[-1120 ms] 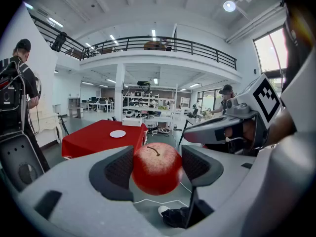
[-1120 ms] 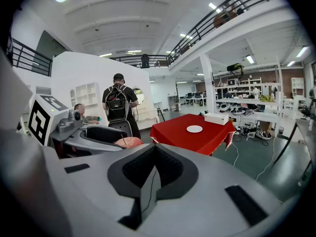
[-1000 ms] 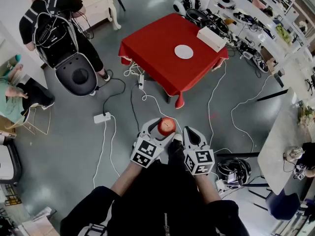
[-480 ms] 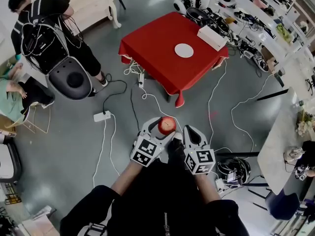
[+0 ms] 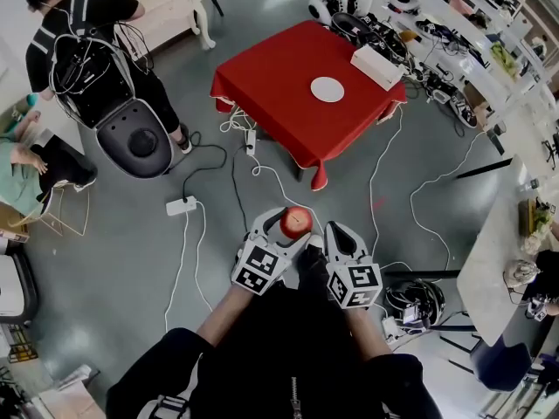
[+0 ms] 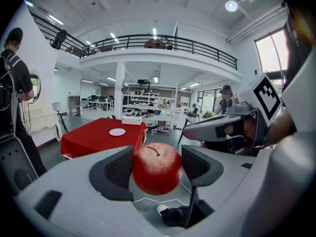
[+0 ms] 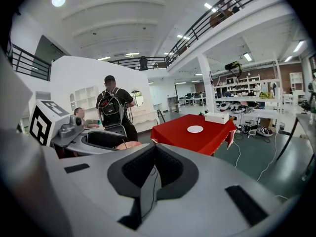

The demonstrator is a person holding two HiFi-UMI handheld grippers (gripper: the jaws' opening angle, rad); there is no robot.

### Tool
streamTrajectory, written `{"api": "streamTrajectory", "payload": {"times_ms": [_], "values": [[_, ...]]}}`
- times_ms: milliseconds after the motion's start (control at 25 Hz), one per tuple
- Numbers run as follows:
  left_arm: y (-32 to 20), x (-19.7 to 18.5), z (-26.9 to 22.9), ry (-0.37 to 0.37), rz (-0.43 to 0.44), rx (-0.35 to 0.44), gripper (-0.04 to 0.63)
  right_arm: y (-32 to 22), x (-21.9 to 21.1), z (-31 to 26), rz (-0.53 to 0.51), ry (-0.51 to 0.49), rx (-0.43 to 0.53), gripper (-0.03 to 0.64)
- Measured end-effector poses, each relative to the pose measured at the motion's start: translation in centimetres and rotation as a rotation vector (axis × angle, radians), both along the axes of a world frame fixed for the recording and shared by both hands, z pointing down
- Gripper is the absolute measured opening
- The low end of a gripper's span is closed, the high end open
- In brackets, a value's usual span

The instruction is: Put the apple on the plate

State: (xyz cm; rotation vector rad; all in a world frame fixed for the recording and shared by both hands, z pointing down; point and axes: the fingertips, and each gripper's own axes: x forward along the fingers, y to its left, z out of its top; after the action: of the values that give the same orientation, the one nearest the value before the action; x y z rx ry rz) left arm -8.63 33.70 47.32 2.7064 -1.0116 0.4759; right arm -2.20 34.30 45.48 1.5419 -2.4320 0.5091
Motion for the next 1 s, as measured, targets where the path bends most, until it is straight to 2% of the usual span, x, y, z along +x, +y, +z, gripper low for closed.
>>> {"api": "streamTrajectory", "payload": {"times_ms": [1000], "values": [[-0.6, -1.5, -0.2, 0.004, -0.010, -0.003, 0.301, -0.6, -2.5, 0.0, -0.046, 0.019, -0.011, 0.011]]}}
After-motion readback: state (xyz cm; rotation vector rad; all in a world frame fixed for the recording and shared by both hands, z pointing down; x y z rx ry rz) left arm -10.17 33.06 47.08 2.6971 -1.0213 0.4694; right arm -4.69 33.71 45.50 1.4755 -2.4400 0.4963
